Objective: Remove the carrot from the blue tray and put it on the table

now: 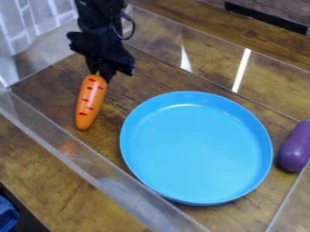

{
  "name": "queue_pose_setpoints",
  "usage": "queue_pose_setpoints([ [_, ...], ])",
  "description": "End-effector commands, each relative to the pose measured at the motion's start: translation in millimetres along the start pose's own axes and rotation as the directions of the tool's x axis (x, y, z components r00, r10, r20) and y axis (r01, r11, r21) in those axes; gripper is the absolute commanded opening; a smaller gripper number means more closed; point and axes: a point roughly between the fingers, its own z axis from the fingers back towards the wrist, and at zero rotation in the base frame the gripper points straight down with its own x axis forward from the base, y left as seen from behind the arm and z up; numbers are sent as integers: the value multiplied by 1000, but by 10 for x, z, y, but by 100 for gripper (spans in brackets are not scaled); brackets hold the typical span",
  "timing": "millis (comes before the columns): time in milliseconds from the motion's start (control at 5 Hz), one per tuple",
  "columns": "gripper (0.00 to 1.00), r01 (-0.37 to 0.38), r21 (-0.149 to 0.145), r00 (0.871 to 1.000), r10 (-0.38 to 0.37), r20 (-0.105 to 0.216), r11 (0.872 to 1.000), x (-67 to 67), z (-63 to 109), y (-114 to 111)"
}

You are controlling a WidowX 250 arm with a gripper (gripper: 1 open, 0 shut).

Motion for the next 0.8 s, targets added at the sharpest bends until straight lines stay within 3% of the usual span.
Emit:
queue_pose_setpoints([
  [0,100,-42,31,998,40,47,999,103,200,211],
  [200,100,-74,15,996,73,53,997,213,299,268],
  [400,100,-100,-29,993,101,61,995,371,545,288],
  [600,100,-112,-40,992,114,53,993,380,724,286],
])
